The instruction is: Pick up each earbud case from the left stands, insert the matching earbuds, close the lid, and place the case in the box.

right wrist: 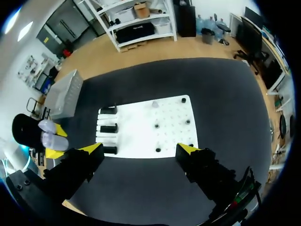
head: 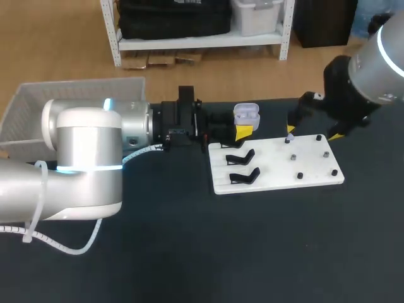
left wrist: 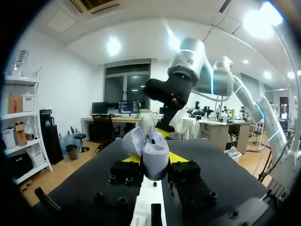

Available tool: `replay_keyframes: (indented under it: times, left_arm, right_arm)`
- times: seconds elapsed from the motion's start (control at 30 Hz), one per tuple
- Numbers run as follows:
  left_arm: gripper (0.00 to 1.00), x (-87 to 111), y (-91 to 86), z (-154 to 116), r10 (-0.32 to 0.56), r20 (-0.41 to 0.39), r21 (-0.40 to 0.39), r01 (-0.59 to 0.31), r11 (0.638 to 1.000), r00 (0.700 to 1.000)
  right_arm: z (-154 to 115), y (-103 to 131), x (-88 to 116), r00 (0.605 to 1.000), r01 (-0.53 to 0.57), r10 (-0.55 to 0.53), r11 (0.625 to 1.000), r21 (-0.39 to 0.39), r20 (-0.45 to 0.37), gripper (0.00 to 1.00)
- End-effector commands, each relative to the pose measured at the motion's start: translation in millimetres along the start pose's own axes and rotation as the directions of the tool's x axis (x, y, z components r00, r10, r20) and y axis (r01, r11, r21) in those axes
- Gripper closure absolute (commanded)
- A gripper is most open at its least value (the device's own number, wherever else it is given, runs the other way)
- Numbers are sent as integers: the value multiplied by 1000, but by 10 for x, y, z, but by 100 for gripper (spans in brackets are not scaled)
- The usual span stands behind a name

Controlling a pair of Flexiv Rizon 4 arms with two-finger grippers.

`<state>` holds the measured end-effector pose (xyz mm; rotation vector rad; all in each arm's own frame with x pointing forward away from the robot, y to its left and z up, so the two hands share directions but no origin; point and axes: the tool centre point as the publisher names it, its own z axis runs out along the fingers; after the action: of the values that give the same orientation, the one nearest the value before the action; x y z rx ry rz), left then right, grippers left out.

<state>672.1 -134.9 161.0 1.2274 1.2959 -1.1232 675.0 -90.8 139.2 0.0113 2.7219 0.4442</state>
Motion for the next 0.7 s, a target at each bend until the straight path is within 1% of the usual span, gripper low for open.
replay_keyframes:
  times: [0.03, 0.6, 0.63, 0.67, 0.7]
  left_arm:
    - [100, 21, -16, 2, 6, 10, -9, -6, 1000, 1000]
    - [100, 21, -16, 2, 6, 10, -9, -6, 1000, 1000]
    - [100, 21, -16, 2, 6, 10, -9, -6, 1000, 1000]
    - [100, 21, -16, 2, 6, 10, -9, -6, 1000, 1000]
    - [100, 21, -16, 2, 6, 10, -9, -6, 1000, 1000]
  right_arm:
    - [349, 0, -136, 1000, -8, 8, 1000, -1, -14, 0]
    - [349, 0, -136, 1000, -8, 8, 1000, -1, -14, 0]
    - [435, -34, -155, 1000, -12, 12, 1000, 1, -13, 0]
    - [505, -58, -175, 1000, -1, 1, 1000, 4, 11, 0]
    - [573, -83, -195, 1000, -5, 5, 1000, 25, 4, 0]
